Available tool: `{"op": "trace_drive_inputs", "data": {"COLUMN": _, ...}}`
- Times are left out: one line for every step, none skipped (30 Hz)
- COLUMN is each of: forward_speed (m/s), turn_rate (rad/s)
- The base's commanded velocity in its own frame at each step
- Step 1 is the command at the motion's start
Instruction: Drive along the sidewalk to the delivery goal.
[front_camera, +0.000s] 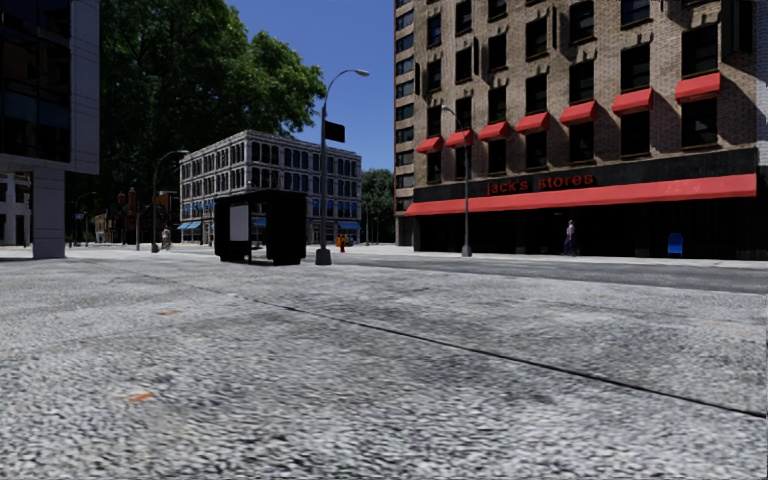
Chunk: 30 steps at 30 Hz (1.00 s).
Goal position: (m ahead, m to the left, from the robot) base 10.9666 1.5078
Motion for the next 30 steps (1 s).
{"op": "trace_drive_inputs", "data": {"forward_speed": 2.00, "turn_rate": 0.00}}
{"op": "trace_drive_inputs", "data": {"forward_speed": 2.00, "turn_rate": 0.00}}
{"op": "trace_drive_inputs", "data": {"forward_speed": 2.00, "turn_rate": 0.00}}
{"op": "trace_drive_inputs", "data": {"forward_speed": 2.00, "turn_rate": 0.00}}
{"op": "trace_drive_inputs", "data": {"forward_speed": 2.00, "turn_rate": 0.00}}
{"op": "trace_drive_inputs", "data": {"forward_speed": 2.00, "turn_rate": 0.00}}
{"op": "trace_drive_inputs", "data": {"forward_speed": 2.00, "turn_rate": 0.00}}
{"op": "trace_drive_inputs", "data": {"forward_speed": 2.00, "turn_rate": 0.00}}
{"op": "trace_drive_inputs", "data": {"forward_speed": 2.00, "turn_rate": 0.00}}
{"op": "trace_drive_inputs", "data": {"forward_speed": 2.00, "turn_rate": 0.00}}
{"op": "trace_drive_inputs", "data": {"forward_speed": 2.00, "turn_rate": 0.00}}
{"op": "trace_drive_inputs", "data": {"forward_speed": 2.00, "turn_rate": 0.00}}
{"op": "trace_drive_inputs", "data": {"forward_speed": 2.00, "turn_rate": 0.00}}
{"op": "trace_drive_inputs", "data": {"forward_speed": 2.00, "turn_rate": 0.00}}
{"op": "trace_drive_inputs", "data": {"forward_speed": 2.00, "turn_rate": 0.00}}
{"op": "trace_drive_inputs", "data": {"forward_speed": 2.00, "turn_rate": 0.00}}
{"op": "trace_drive_inputs", "data": {"forward_speed": 2.00, "turn_rate": 0.00}}
{"op": "trace_drive_inputs", "data": {"forward_speed": 2.00, "turn_rate": 0.00}}
{"op": "trace_drive_inputs", "data": {"forward_speed": 2.00, "turn_rate": 0.00}}
{"op": "trace_drive_inputs", "data": {"forward_speed": 2.00, "turn_rate": 0.00}}
{"op": "trace_drive_inputs", "data": {"forward_speed": 2.00, "turn_rate": 0.00}}
{"op": "trace_drive_inputs", "data": {"forward_speed": 2.00, "turn_rate": 0.00}}
{"op": "trace_drive_inputs", "data": {"forward_speed": 2.00, "turn_rate": 0.00}}
{"op": "trace_drive_inputs", "data": {"forward_speed": 2.00, "turn_rate": 0.00}}
{"op": "trace_drive_inputs", "data": {"forward_speed": 2.00, "turn_rate": 0.00}}
{"op": "trace_drive_inputs", "data": {"forward_speed": 2.00, "turn_rate": 0.00}}
{"op": "trace_drive_inputs", "data": {"forward_speed": 2.00, "turn_rate": 0.00}}
{"op": "trace_drive_inputs", "data": {"forward_speed": 2.00, "turn_rate": 0.00}}
{"op": "trace_drive_inputs", "data": {"forward_speed": 2.00, "turn_rate": 0.00}}
{"op": "trace_drive_inputs", "data": {"forward_speed": 2.00, "turn_rate": 0.00}}
